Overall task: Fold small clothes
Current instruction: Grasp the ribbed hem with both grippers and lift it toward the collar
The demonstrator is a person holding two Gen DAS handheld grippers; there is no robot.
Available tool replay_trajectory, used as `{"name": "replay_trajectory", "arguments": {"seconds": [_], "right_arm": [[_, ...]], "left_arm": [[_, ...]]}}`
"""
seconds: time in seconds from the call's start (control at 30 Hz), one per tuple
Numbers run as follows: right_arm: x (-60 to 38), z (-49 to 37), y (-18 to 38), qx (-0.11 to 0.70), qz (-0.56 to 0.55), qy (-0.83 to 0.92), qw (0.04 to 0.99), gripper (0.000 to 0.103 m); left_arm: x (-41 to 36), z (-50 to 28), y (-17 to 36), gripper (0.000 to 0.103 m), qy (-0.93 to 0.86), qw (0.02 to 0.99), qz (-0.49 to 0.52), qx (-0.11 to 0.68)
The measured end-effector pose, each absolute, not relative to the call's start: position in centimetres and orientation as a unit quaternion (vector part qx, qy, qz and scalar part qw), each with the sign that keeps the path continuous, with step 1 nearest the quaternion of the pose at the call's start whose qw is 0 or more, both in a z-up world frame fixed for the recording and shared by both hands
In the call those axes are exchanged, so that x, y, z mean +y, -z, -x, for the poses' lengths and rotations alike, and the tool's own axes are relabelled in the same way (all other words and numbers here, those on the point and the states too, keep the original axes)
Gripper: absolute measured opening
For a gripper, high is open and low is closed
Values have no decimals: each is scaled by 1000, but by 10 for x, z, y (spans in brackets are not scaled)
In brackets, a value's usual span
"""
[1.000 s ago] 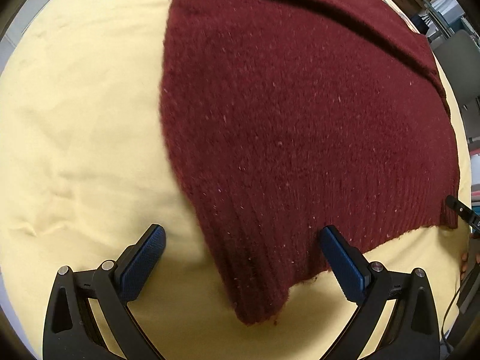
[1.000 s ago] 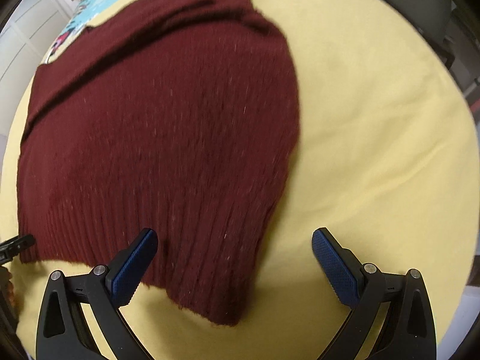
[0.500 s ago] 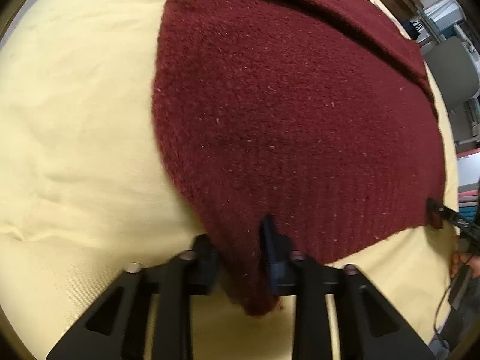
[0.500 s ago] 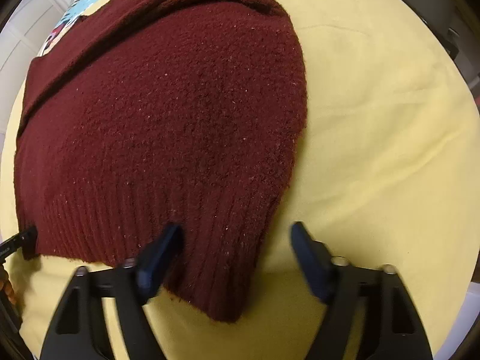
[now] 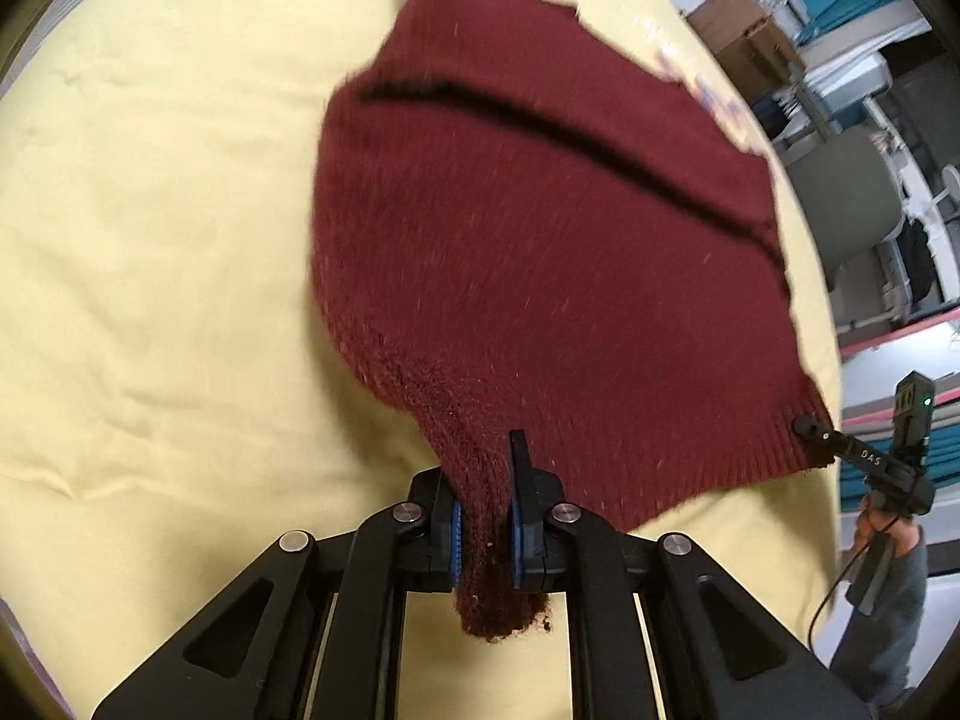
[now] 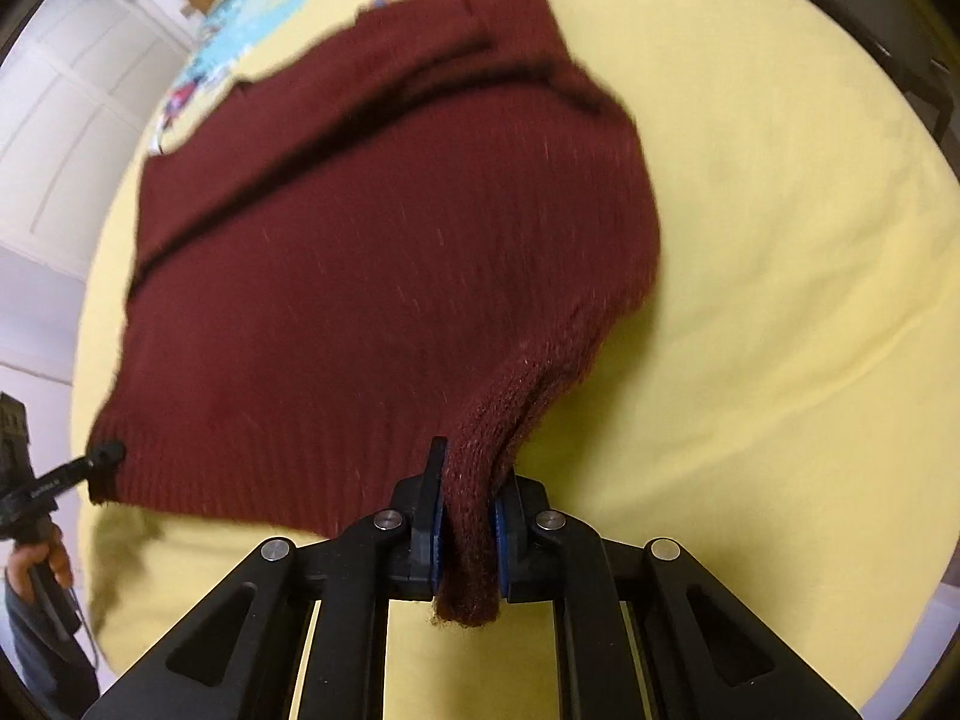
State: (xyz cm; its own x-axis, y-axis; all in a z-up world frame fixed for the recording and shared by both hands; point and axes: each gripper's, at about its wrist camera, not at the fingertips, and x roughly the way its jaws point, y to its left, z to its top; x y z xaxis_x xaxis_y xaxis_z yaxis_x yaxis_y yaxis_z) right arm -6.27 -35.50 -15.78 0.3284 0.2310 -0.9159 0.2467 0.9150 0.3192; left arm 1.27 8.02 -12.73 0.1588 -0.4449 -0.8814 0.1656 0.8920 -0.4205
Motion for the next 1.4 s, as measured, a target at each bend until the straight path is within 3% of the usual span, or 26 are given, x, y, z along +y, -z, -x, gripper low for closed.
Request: {"name": "replay_trajectory", "arguments": {"seconds": [0.23,0.8,0.97,1.4], "right_arm": [[-368,37,115,514,-247,-11,822,11],[-374,-96,37,423,-170,29,890,11],[-372,-148,43,433,-144,49,889,11],[-372,-209,139,536,-133,82,830,14]], "left_arm": [[82,-51,79,9,216,780,118,575],[49,-188,15,9,201,843,86,491],[28,-226,28,9,181,848,48,497],[2,-267,121,10,127,836,-24,533]]}}
